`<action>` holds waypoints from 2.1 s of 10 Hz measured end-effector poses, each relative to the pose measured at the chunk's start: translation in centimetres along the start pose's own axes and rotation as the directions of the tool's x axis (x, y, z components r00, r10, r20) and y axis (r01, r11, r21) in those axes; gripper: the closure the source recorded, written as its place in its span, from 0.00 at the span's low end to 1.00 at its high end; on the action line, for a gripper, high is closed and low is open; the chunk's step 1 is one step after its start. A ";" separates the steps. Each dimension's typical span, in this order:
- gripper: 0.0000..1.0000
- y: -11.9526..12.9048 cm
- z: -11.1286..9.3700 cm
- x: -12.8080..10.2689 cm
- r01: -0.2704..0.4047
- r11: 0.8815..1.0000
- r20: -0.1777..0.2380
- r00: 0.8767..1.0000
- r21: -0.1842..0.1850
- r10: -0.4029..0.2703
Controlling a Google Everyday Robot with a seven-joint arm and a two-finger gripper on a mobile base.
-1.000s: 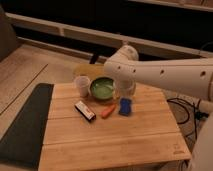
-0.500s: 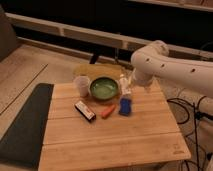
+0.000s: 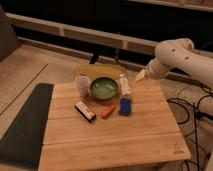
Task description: Place the bottle in the ceramic bowl
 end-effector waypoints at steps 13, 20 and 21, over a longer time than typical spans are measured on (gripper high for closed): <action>0.35 1.8 5.8 -7.9 0.147 0.984 0.005 0.989 0.102 -0.149; 0.35 2.3 12.1 -9.4 0.169 0.986 -0.031 0.985 0.009 -0.168; 0.35 2.2 12.8 -9.4 0.178 0.984 -0.037 0.983 0.008 -0.178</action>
